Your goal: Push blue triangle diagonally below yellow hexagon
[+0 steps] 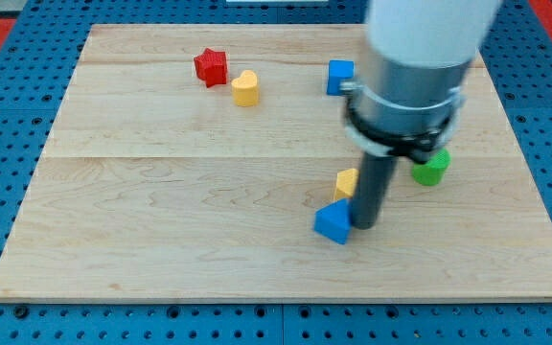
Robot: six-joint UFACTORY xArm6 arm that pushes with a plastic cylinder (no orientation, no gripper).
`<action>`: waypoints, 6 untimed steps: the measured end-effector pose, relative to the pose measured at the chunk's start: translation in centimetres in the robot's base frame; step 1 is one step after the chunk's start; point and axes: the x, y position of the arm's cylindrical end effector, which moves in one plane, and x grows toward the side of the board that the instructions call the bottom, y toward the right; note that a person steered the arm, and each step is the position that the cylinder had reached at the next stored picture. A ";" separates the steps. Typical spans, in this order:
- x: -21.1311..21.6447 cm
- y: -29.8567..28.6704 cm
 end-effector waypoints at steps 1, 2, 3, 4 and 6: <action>-0.1 -7.1; 0.7 -8.5; 1.3 0.6; 1.3 8.5; -2.8 -0.4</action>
